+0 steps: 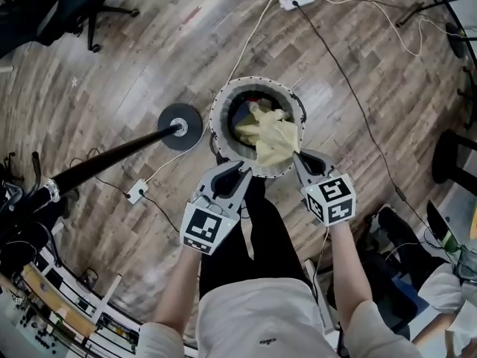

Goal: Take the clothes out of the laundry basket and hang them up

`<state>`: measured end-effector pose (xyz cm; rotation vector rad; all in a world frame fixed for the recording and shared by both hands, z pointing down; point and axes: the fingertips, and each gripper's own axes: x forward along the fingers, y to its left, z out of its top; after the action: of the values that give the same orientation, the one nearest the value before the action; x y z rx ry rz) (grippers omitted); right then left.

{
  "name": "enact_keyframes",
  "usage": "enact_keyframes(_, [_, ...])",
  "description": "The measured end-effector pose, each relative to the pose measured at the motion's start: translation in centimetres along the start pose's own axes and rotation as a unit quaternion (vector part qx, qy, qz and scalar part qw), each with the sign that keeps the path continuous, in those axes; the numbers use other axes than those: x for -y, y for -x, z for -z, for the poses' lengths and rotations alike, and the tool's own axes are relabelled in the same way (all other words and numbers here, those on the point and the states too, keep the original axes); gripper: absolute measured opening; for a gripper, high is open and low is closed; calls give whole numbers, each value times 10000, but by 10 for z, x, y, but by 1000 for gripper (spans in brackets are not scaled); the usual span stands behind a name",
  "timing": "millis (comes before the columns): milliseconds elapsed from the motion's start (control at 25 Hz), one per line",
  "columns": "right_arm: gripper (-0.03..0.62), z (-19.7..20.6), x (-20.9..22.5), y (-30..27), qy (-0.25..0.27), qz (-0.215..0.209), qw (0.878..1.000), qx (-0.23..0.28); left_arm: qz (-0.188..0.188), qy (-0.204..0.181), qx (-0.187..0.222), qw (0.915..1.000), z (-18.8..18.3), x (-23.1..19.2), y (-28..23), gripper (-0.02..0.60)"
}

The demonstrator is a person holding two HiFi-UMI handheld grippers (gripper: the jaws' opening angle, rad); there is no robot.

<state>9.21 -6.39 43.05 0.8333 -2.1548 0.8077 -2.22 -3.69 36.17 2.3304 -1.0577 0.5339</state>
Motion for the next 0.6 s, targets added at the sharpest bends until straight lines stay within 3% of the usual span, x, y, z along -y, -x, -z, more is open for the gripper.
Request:
enact_keyframes(280, [14, -51, -23, 69, 596, -34, 9971, 477, -124, -251, 136, 9995, -31, 11, 19, 78])
enact_keyframes(600, [14, -101, -60, 141, 1426, -70, 9845, 1021, -246, -533, 363, 9976, -61, 25, 39, 78])
